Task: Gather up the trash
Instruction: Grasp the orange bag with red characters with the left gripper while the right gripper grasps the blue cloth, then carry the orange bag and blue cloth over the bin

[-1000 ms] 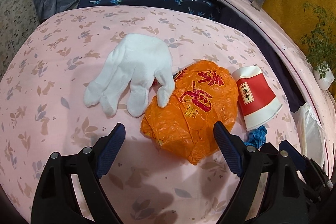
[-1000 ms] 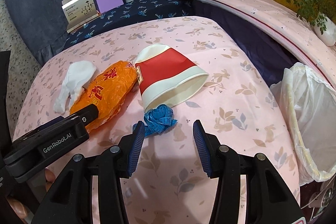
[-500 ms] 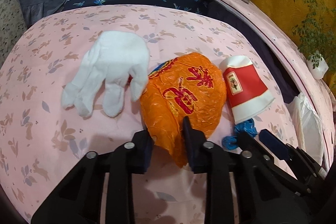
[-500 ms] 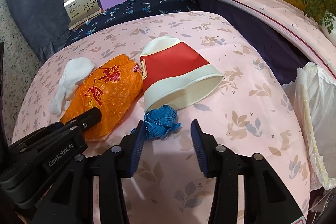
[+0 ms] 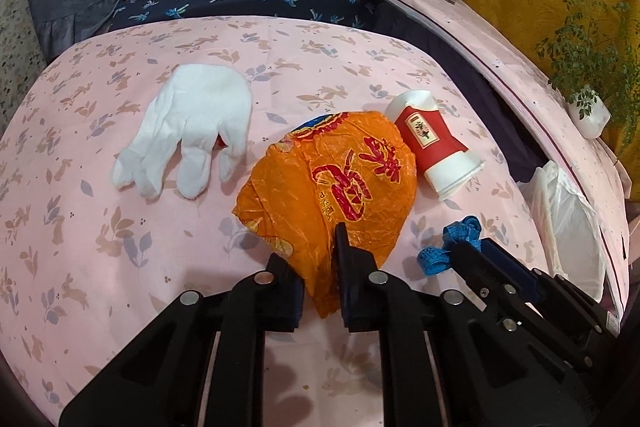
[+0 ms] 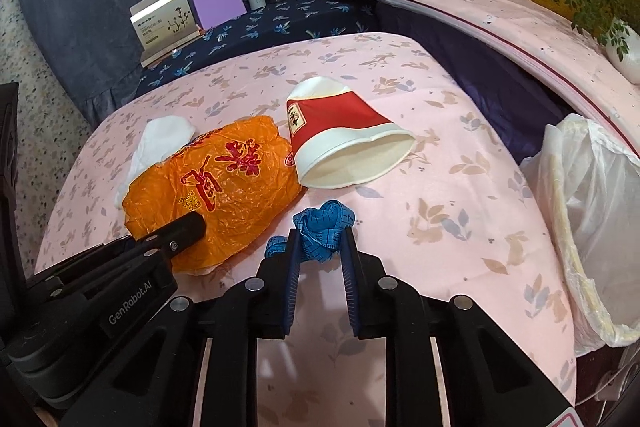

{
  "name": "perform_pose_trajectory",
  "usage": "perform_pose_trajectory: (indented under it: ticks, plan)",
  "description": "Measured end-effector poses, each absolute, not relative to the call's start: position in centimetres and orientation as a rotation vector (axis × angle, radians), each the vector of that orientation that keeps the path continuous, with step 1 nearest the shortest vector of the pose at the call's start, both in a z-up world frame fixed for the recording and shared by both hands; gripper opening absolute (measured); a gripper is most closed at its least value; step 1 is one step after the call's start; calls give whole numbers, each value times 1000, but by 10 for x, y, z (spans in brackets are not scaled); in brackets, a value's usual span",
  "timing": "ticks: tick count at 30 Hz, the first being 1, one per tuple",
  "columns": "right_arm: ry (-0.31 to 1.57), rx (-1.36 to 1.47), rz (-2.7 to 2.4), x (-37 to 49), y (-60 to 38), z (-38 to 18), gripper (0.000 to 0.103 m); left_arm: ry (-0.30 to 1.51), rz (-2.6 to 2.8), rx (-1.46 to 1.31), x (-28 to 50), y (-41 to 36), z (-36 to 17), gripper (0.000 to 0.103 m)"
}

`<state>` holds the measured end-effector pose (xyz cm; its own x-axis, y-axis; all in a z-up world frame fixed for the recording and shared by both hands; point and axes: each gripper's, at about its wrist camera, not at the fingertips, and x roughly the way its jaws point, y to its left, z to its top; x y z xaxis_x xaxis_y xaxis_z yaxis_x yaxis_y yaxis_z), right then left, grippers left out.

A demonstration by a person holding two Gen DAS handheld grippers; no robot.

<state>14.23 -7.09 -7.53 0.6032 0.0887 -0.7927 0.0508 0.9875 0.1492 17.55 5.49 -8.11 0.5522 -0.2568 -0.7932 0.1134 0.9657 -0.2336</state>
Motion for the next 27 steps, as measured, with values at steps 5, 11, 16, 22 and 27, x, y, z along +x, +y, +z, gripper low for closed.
perform_pose_trajectory:
  ticks: [5,11,16,22,27]
  plan:
    - [890,183,1,127,-86,-60,19,936,-237,-149,164,46,-66,13]
    - [845,206,-28,110,-106,-41,19,889,-270,-123,149,30,-43,13]
    - [808,224,-57,95,-125,-26,19,849,-311,-102,139,13,-22,13]
    - [763,234,-104,78,-149,-10,19,821,-368,-74,130,-15,-5,13]
    - [740,256,-152,65,-176,-5,19,811,-414,-43,123,-44,2,13]
